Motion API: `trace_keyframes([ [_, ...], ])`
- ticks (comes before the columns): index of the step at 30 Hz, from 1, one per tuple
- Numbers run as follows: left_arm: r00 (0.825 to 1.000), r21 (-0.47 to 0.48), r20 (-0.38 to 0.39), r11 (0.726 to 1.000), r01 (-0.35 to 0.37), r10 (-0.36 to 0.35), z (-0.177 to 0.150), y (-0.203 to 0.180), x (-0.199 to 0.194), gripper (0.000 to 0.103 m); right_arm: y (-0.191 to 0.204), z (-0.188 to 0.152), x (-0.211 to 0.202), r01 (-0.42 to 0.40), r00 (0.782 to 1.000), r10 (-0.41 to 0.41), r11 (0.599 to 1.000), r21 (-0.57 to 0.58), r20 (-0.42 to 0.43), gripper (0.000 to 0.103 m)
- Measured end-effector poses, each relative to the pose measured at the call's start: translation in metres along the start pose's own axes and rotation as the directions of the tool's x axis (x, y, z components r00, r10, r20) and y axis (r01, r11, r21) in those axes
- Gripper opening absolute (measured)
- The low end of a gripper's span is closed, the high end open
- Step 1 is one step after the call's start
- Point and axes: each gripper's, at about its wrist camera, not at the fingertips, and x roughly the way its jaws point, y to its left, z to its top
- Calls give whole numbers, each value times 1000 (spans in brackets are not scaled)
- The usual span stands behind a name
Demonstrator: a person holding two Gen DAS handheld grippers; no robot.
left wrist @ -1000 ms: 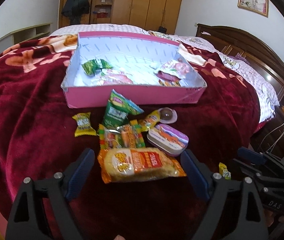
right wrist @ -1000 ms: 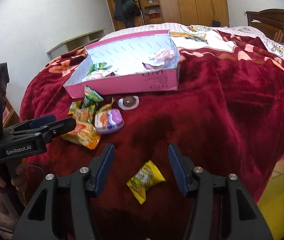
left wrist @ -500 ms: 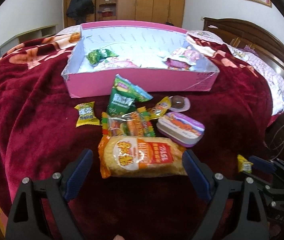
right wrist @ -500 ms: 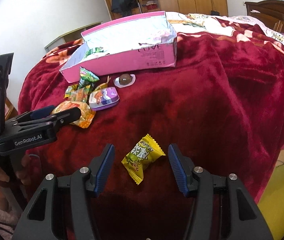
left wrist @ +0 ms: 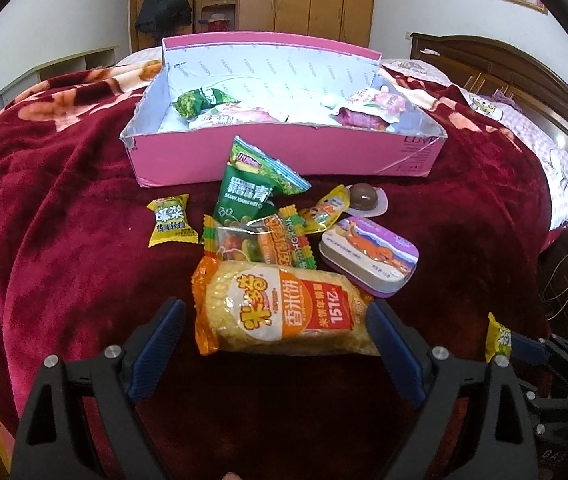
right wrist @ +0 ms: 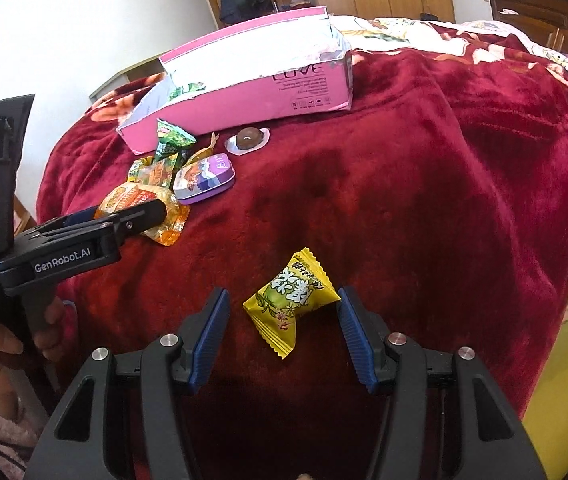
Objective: Organize snacks
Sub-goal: 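Grasp the yellow rice-cracker bag with the left gripper while the right grasps a yellow candy, then lift the rice-cracker bag and yellow candy and carry both over the pink box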
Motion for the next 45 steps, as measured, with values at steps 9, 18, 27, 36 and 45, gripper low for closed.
trace_keyframes([
  [9,1000,2,-10,1000,12,-12,1,-3,7,94,0,0,-3,-9,1000,8,1000,11,30,45],
  [18,999,7,2,999,34,-34,-2,-3,2,85,4,0,-3,-6,999,6,1000,4,45,43],
  [27,997,-21,28,997,72,-71,-5,7,-13,83,18,5,-4,9,997,-7,999,-31,72,36],
  [36,993,-30,75,995,94,-92,-1,12,-34,82,20,11,-11,-9,995,12,1000,-25,104,35],
  [45,986,-20,131,994,106,-102,9,12,-51,82,22,22,-17,-27,992,30,999,-31,124,35],
])
